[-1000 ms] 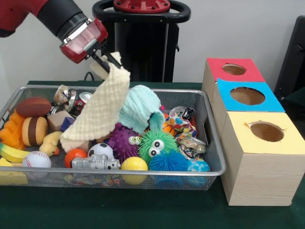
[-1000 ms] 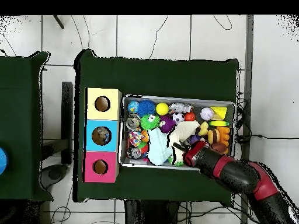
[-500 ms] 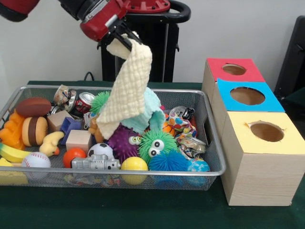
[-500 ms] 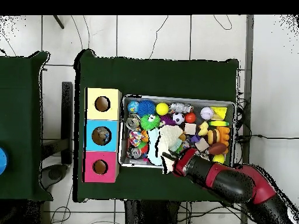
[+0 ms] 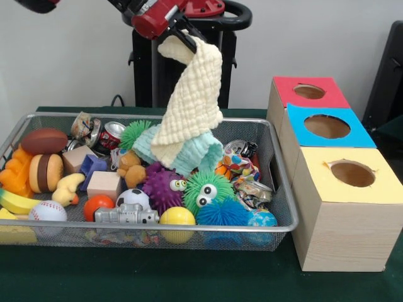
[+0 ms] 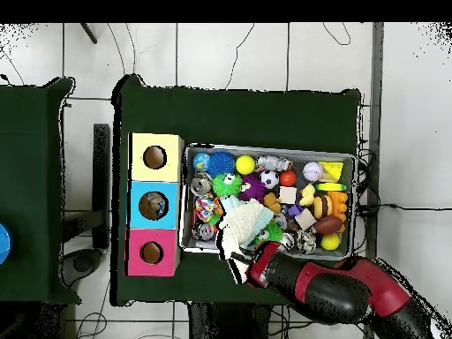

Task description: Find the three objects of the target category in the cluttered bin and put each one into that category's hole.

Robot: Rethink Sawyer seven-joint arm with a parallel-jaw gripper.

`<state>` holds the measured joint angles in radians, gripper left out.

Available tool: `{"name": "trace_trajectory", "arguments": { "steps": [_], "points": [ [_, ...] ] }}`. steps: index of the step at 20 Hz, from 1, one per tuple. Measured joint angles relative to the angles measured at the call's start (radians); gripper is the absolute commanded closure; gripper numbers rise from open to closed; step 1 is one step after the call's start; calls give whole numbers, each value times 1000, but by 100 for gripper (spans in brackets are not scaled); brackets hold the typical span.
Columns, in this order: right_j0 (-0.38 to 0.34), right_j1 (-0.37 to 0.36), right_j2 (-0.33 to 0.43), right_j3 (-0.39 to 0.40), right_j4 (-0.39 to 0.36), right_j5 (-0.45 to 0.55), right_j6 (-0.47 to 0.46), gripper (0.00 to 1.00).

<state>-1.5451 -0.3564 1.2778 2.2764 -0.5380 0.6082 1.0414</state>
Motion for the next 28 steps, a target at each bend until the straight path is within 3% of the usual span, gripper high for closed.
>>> {"name": "trace_trajectory", "arguments": {
  "steps": [18,28],
  "points": [
    [106,-59,-47,1,-2,-1,0,100],
    [109,-79,-54,1,-1,-1,0,100]
  ]
}}
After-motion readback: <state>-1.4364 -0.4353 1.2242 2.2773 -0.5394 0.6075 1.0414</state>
